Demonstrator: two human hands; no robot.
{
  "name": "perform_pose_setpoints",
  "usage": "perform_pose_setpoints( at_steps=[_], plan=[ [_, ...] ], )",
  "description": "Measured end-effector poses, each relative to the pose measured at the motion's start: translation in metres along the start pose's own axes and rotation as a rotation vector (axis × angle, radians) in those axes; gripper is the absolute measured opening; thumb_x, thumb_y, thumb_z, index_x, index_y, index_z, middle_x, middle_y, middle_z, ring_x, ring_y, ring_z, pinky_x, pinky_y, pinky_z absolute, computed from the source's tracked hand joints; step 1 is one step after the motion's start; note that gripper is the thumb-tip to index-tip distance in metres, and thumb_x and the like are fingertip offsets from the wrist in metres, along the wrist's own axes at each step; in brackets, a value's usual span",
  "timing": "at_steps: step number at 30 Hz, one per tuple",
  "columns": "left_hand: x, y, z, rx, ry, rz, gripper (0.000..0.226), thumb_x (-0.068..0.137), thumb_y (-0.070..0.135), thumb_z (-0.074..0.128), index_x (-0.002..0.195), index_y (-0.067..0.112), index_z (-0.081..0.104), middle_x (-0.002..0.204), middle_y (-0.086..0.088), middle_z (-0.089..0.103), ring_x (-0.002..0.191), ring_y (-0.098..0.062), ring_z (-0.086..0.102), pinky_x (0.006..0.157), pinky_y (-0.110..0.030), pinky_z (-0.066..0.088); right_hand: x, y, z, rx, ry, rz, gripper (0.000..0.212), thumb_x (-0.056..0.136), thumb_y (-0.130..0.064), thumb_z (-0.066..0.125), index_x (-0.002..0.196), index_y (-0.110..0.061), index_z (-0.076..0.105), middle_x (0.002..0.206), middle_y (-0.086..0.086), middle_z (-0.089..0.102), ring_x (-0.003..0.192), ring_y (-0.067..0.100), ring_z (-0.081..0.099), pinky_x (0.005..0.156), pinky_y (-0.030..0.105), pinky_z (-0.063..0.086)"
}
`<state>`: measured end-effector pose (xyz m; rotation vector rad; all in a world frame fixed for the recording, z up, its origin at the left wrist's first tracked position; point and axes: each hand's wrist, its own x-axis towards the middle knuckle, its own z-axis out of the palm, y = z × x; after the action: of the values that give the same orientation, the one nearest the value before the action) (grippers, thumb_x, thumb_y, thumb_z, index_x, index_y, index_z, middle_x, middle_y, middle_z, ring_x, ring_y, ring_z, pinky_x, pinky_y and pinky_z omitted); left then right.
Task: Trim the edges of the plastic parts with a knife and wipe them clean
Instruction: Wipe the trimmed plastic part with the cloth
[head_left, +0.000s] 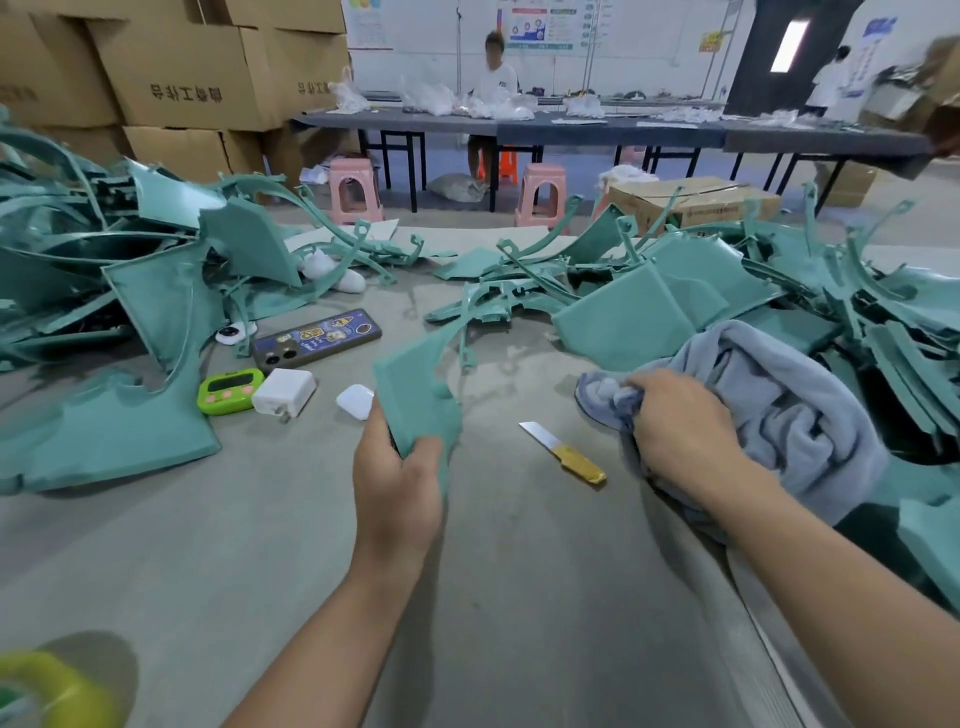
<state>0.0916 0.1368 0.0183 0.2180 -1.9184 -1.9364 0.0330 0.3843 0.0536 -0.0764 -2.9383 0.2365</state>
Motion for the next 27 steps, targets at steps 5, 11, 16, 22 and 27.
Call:
perform_pose_setpoints(
  at_steps=[5,11,16,22,27],
  plan=[
    [0.01,-0.006,0.0,-0.2,-0.005,-0.171,0.059,0.052,0.001,0.05,0.101,0.026,0.071,0.088,-0.002,0.077,0.075,-0.024,0.069,0.063,-0.038,0.055,-0.029,-0.056,-0.021,0.378,0.313,-0.251,0.012,0.091,-0.01,0.056,0.082,-0.017,0.062,0.077,-0.001,0.055,0.076,0.028,0.048,0.066,0.037,0.03],
    [0.009,-0.003,0.0,-0.384,-0.193,-0.332,0.065,0.056,-0.009,0.044,0.111,0.013,0.071,0.104,-0.03,0.07,0.089,-0.041,0.068,0.084,-0.058,0.054,-0.049,-0.131,-0.001,0.709,-0.043,-0.356,0.009,0.094,-0.009,0.061,0.098,-0.012,0.068,0.101,0.005,0.062,0.093,0.021,0.055,0.079,0.035,0.041],
    [0.011,-0.001,-0.005,-0.491,-0.205,-0.411,0.059,0.068,-0.021,0.027,0.094,0.006,0.072,0.083,-0.022,0.067,0.078,-0.036,0.062,0.075,-0.044,0.051,-0.035,-0.148,0.017,0.736,-0.016,-0.355,0.005,0.089,-0.015,0.069,0.092,-0.017,0.071,0.093,0.004,0.068,0.088,0.022,0.061,0.081,0.039,0.048],
    [0.01,0.003,-0.007,-0.527,-0.193,-0.468,0.059,0.067,-0.022,0.029,0.113,-0.006,0.064,0.094,-0.026,0.063,0.083,-0.04,0.059,0.077,-0.054,0.052,-0.006,-0.157,0.023,0.46,0.092,-0.236,0.011,0.092,-0.028,0.063,0.087,-0.019,0.06,0.084,0.002,0.066,0.083,0.027,0.061,0.064,0.038,0.042],
    [0.008,0.003,-0.011,-0.562,-0.241,-0.446,0.059,0.065,-0.023,0.03,0.106,-0.004,0.068,0.087,-0.025,0.067,0.073,-0.039,0.064,0.063,-0.052,0.06,-0.009,-0.156,0.024,0.627,0.147,-0.145,0.01,0.095,-0.025,0.055,0.093,-0.016,0.06,0.081,-0.002,0.055,0.079,0.023,0.05,0.065,0.032,0.029]
  ],
)
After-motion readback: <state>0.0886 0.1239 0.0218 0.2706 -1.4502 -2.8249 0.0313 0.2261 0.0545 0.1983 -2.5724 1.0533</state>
